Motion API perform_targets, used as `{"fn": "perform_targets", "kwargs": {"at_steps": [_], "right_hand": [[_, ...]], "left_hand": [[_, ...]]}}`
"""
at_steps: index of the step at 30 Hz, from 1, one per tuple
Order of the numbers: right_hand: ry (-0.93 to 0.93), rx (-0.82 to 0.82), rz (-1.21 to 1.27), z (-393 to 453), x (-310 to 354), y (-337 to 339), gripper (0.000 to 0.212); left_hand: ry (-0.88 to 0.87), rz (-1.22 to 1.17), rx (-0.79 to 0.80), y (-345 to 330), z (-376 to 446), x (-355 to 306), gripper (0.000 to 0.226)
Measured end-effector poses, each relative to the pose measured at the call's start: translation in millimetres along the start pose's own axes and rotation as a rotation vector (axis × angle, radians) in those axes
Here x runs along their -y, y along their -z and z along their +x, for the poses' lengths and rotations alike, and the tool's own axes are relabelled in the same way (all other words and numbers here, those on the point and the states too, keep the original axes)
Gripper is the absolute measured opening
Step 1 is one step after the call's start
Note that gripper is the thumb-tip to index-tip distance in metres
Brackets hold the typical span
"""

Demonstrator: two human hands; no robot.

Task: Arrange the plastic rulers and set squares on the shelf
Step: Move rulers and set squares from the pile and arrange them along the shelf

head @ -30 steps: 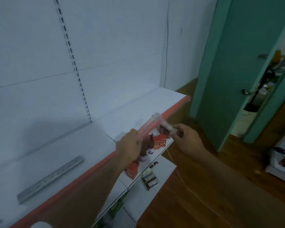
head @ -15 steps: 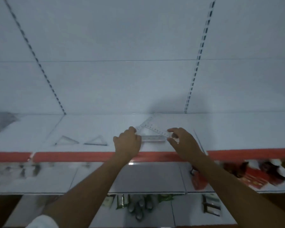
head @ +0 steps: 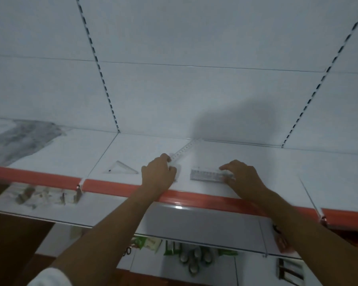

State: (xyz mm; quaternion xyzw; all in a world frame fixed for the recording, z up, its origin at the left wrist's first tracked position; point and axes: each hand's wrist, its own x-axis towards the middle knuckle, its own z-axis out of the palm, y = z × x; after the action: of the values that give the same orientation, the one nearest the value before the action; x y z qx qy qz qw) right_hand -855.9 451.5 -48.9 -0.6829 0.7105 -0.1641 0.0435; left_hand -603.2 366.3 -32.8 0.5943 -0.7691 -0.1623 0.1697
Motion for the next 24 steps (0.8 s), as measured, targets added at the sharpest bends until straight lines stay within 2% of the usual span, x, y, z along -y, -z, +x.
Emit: {"fn": "perform_targets", "kwargs": {"at_steps": [6, 24], "right_hand": [[0.025, 0.053, -0.008, -1.1, -14.1, -5.6, 0.033], [0.072, 0.124, 0.039, 8.4, -24.3, -11.0, 0.043]], "left_hand": [[-0.088, -0.067, 0.058, -22.4, 5.4, -11.3, 0.036], [-0.198, -0.091, 0.157, -33.3, 7.3, -36.7, 0.036]]}}
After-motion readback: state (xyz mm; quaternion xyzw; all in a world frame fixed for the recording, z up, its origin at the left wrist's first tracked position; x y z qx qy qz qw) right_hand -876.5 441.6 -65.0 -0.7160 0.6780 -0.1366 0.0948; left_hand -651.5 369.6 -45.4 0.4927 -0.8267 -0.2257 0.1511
